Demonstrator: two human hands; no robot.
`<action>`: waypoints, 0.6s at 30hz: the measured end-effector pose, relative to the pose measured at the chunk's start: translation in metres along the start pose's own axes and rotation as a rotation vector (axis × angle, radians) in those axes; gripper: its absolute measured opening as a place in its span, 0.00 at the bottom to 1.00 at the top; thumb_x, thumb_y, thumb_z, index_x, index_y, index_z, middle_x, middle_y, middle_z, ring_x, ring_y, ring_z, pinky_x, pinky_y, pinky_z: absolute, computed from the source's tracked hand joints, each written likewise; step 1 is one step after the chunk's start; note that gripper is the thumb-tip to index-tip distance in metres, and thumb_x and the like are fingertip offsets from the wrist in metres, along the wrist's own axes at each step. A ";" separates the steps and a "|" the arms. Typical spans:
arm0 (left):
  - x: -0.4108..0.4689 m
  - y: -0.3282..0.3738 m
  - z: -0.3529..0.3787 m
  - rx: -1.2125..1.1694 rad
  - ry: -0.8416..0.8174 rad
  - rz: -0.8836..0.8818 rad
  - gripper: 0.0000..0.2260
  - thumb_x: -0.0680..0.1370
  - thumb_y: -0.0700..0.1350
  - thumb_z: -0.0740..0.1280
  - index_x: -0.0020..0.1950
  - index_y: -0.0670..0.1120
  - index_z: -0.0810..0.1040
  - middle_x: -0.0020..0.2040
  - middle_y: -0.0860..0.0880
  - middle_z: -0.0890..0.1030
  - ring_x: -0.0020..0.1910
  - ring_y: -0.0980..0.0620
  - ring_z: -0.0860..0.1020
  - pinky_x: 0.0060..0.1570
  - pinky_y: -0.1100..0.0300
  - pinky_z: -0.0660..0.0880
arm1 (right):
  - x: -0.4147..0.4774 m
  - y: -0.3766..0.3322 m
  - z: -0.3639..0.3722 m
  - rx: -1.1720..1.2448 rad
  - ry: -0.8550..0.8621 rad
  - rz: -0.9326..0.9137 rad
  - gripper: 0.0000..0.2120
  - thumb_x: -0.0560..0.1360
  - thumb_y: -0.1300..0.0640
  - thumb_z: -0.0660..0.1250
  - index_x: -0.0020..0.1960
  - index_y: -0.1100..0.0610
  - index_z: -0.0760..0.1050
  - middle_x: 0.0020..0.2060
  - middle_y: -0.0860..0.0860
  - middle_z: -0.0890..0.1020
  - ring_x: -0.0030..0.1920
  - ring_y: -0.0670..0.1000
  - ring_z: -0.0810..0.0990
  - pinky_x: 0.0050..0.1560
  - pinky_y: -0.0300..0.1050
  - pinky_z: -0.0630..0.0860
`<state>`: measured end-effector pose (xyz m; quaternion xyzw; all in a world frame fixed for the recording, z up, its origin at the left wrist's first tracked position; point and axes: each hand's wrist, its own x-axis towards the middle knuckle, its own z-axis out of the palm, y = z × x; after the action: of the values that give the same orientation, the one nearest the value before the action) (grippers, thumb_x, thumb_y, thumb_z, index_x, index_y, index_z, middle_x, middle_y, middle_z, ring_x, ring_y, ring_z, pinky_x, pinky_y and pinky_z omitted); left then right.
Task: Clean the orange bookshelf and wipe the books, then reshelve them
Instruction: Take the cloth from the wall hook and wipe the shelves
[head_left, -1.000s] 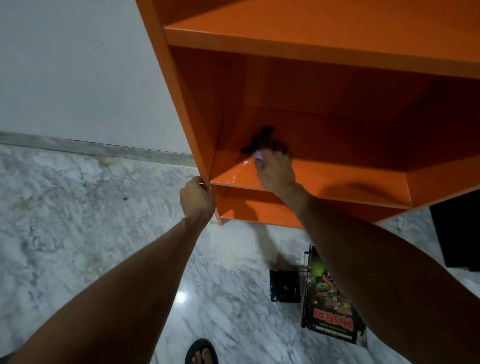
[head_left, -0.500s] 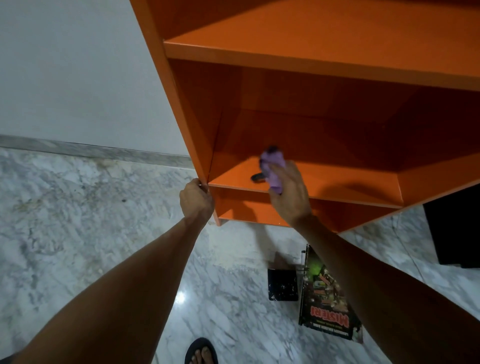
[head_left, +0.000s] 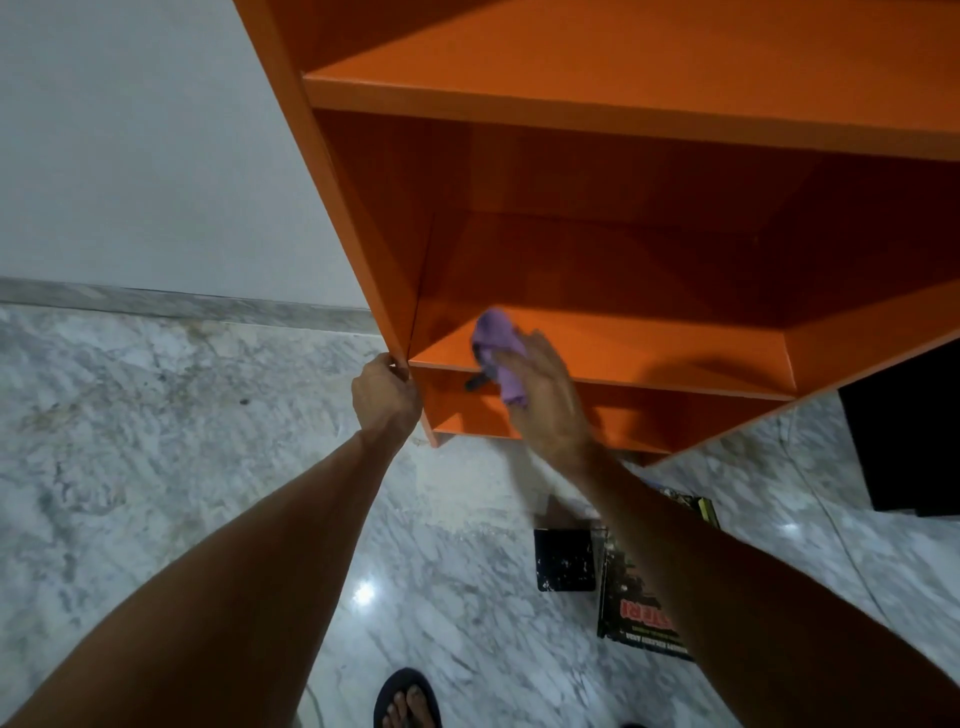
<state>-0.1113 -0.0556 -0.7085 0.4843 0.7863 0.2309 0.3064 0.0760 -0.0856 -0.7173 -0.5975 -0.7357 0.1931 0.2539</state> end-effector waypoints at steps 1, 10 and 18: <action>-0.001 0.000 0.002 -0.012 0.007 -0.006 0.18 0.80 0.52 0.63 0.65 0.43 0.76 0.61 0.43 0.81 0.57 0.41 0.80 0.60 0.48 0.74 | 0.002 0.007 -0.002 -0.048 0.006 0.030 0.32 0.69 0.70 0.72 0.70 0.54 0.73 0.74 0.58 0.67 0.74 0.63 0.64 0.72 0.62 0.66; -0.003 -0.027 0.035 -0.017 0.070 0.031 0.19 0.82 0.51 0.60 0.69 0.44 0.72 0.61 0.43 0.81 0.58 0.42 0.80 0.59 0.46 0.75 | -0.060 0.046 0.038 -0.151 -0.248 -0.213 0.29 0.66 0.73 0.72 0.65 0.57 0.77 0.69 0.62 0.73 0.72 0.67 0.67 0.71 0.62 0.65; 0.018 -0.093 0.120 -0.076 0.148 0.020 0.20 0.82 0.53 0.59 0.71 0.45 0.70 0.63 0.43 0.79 0.58 0.40 0.80 0.59 0.43 0.76 | -0.062 0.141 0.072 -0.164 -0.154 0.002 0.27 0.72 0.71 0.67 0.69 0.56 0.74 0.70 0.62 0.70 0.72 0.64 0.64 0.62 0.60 0.69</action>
<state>-0.0905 -0.0707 -0.8591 0.4618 0.7925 0.2989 0.2634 0.1528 -0.1148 -0.8663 -0.6005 -0.7657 0.1778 0.1468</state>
